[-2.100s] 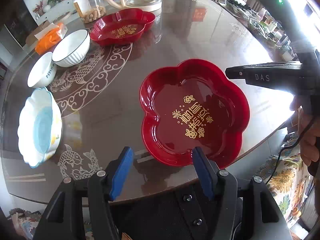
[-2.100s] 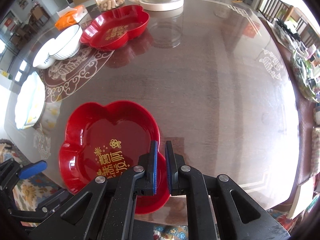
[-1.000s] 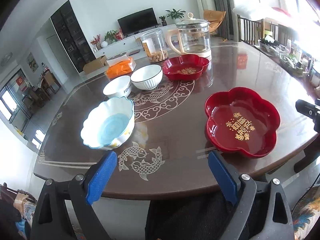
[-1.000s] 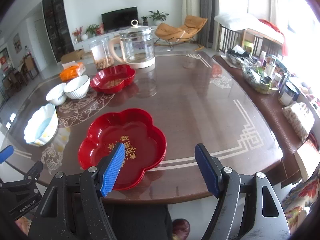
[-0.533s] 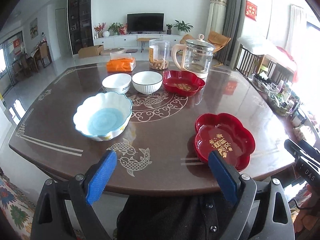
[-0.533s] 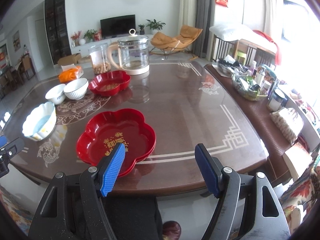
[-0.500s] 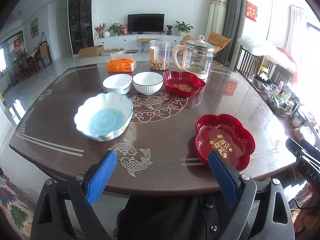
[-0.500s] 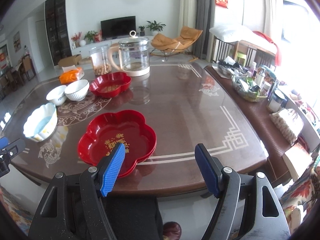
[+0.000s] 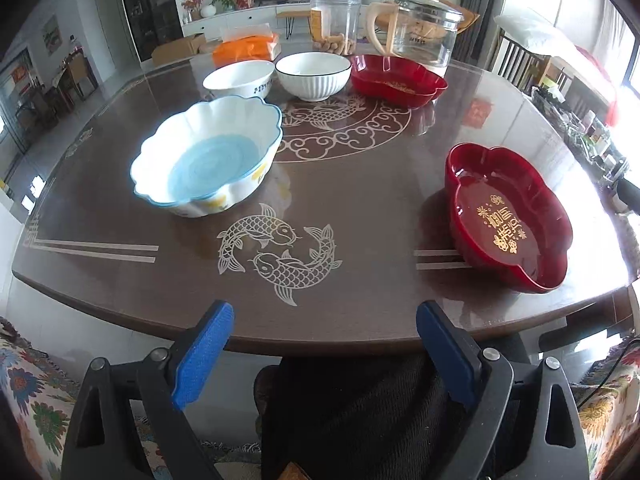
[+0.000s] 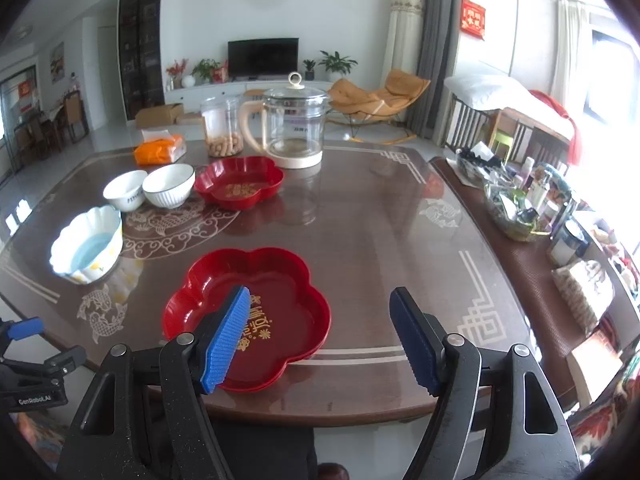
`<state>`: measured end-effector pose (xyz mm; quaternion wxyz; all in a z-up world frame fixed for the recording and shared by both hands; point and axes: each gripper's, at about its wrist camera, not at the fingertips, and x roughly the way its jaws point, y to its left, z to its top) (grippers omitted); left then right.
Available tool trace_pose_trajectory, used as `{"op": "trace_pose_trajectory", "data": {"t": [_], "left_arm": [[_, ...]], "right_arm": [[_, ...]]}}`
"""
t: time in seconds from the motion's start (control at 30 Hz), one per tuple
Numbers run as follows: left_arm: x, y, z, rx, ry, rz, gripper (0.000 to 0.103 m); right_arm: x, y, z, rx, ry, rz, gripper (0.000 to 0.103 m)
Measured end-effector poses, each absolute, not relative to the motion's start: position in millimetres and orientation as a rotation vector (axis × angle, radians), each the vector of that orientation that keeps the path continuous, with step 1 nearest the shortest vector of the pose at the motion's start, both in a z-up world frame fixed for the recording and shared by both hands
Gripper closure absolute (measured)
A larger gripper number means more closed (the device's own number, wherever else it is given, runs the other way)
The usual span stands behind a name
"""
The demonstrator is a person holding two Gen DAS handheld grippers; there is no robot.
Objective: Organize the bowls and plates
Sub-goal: 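Withdraw the right tool from the stacked red plates, then reach the right tool to the red plate by the glass kettle and close it on the rim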
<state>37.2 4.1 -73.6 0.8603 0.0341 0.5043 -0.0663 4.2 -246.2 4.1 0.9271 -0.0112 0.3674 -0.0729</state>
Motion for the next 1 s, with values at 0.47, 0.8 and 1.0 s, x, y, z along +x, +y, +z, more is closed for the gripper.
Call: {"op": "trace_pose_trajectory", "data": {"t": [0.47, 0.8, 1.0], "left_arm": [[253.5, -50.5, 31.0, 0.148, 1.050, -0.333, 0.010], [415.5, -91.8, -31.1, 0.137, 1.285, -0.290, 0.011], [452.9, -123.6, -60.1, 0.247, 1.295, -0.263, 0.020]], "right_arm": [[170.3, -300.1, 67.3, 0.286, 1.053, 0.081, 0.027], [307.1, -315.7, 10.3, 0.624, 1.232, -0.029, 0.027], [331.0, -311.2, -55.5, 0.722, 1.330, -0.034, 0.027]]}}
